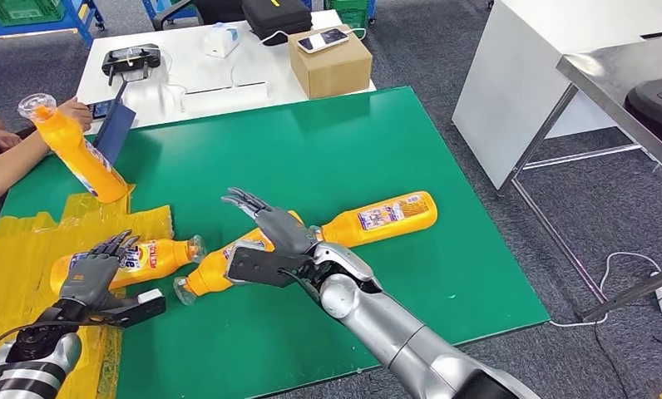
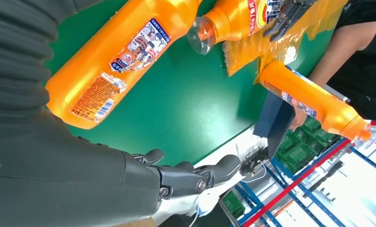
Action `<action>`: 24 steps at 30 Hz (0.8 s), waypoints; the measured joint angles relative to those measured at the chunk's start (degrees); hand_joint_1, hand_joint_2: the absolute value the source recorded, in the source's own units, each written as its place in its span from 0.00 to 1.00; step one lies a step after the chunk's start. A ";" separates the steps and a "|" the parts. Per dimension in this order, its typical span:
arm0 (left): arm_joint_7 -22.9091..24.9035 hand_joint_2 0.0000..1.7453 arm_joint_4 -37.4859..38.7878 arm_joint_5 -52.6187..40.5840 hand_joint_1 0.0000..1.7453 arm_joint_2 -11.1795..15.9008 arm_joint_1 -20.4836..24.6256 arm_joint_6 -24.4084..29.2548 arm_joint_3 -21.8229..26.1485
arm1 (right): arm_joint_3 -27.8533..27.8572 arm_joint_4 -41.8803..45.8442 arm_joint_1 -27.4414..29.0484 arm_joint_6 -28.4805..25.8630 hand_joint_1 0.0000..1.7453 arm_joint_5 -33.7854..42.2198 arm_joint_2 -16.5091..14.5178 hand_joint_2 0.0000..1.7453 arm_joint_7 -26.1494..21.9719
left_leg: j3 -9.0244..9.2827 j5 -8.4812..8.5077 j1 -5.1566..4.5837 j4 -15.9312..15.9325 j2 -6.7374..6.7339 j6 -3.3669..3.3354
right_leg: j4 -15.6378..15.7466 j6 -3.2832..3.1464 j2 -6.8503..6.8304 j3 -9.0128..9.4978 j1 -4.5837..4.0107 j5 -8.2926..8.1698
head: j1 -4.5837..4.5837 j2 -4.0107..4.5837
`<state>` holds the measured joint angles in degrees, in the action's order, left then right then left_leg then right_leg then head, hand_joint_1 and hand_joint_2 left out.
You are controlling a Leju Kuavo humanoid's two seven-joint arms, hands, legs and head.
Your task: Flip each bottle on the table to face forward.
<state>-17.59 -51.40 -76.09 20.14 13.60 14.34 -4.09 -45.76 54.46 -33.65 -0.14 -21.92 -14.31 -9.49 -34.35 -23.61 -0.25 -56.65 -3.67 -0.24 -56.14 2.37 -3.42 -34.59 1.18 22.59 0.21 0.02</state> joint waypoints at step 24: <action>-22.45 0.00 -5.63 64.22 0.00 -2.07 5.58 -31.12 11.48 | -4.40 -26.44 -15.65 13.53 0.00 -2.96 -3.33 1.00 -2.26 | -0.29 0.20 0.00 -0.07 0.01 0.01 | -0.03 0.10 0.00 -0.33 -0.02 -0.14 | 0.03 0.00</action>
<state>-40.05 -57.02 -11.87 18.06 19.18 -16.77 7.39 -50.16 28.01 -49.30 13.39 -24.88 -17.64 -11.74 -34.63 -23.41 -0.24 -56.72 -3.66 -0.23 -56.17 2.47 -3.42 -34.93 1.15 22.45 0.24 0.02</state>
